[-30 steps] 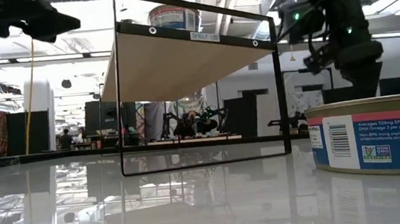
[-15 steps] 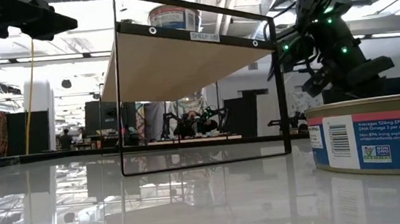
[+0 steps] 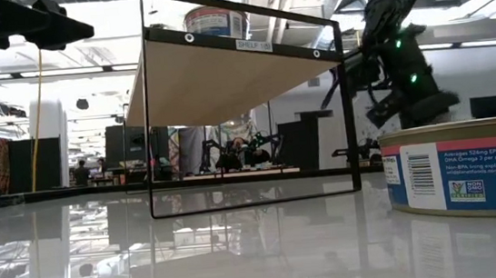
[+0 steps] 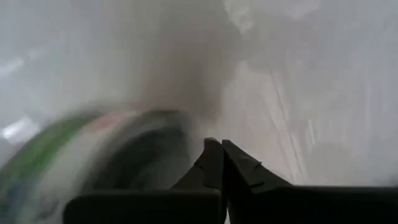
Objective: Stack canned seafood by type on shelf
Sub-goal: Stack the green tuna can on top of the other green tuna can on the shelf
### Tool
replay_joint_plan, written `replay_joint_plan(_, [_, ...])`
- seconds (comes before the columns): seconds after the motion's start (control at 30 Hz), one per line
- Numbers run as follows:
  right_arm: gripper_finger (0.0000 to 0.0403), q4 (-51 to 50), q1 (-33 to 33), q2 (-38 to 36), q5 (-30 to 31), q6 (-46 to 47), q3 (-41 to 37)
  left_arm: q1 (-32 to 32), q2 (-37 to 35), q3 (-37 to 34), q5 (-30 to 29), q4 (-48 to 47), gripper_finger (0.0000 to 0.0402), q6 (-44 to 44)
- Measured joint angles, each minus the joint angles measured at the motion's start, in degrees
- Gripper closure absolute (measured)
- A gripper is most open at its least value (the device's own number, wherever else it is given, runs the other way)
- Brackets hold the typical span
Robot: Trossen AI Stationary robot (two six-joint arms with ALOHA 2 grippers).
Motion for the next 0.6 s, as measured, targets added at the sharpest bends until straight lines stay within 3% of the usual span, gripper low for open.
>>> replay_joint_plan(0.2, [0.0385,1.39,-3.88,0.13,-1.89,-0.04,-0.15,0.0,0.01,0.0,-0.33,-1.02,0.013,1.35])
replay_joint_plan(0.37, [0.0361,1.26,-4.96,-2.35,3.54,1.47,0.88,0.0,0.02,0.0,-0.47,-1.01,0.013,1.13])
replay_joint_plan(0.6, [0.0354,-0.56,-2.97,-10.21,6.23,-1.22,8.71,0.0,0.0,0.02,-2.21,-0.87,0.013,-0.35])
